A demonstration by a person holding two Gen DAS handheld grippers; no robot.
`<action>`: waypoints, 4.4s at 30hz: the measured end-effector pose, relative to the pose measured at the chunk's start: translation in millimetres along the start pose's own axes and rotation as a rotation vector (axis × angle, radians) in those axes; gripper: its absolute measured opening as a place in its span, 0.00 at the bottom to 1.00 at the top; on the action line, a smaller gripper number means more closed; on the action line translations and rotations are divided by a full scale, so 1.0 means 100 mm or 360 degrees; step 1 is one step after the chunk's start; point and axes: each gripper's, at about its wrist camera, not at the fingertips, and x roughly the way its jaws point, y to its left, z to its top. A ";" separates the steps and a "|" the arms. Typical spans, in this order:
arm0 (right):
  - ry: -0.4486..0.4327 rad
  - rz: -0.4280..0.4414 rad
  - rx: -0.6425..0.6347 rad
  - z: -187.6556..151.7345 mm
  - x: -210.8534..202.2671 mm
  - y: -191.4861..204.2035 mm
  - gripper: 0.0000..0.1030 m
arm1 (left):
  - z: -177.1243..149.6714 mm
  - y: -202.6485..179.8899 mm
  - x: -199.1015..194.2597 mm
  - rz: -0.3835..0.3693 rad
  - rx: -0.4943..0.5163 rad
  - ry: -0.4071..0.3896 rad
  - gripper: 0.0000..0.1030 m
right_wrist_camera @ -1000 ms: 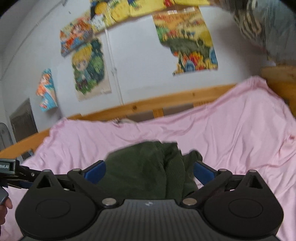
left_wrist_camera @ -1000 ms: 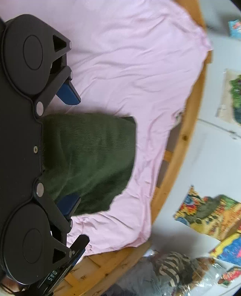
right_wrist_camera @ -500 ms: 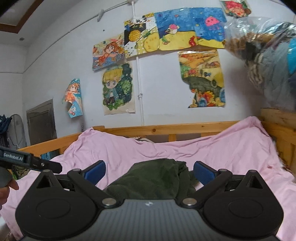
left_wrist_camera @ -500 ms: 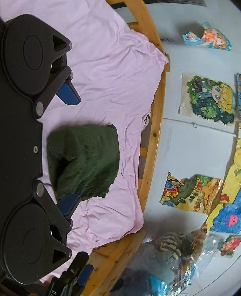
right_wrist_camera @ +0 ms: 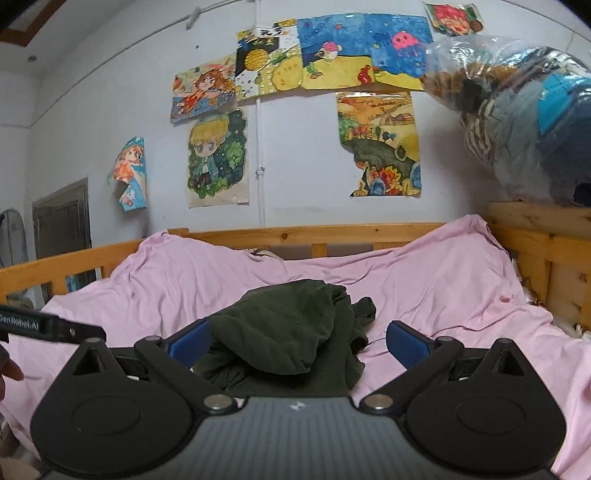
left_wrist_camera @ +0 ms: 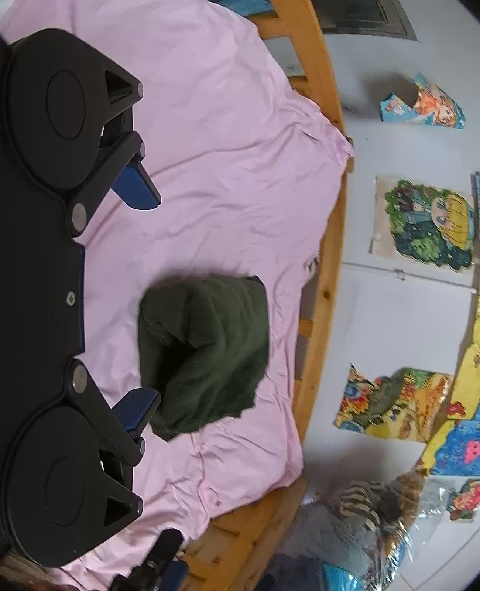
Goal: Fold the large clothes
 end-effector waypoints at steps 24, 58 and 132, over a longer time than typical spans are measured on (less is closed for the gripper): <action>0.0033 -0.0030 -0.0045 -0.06 0.05 0.02 1.00 | -0.08 0.02 -0.03 0.0046 -0.0019 0.0001 0.99; 0.0036 -0.0049 -0.0075 -0.07 0.05 0.03 1.00 | -0.08 0.01 -0.06 0.0048 -0.0011 -0.0018 0.99; 0.0019 -0.0045 -0.0112 -0.06 0.03 -0.07 1.00 | -0.08 0.00 -0.07 0.0166 0.0151 -0.0019 0.99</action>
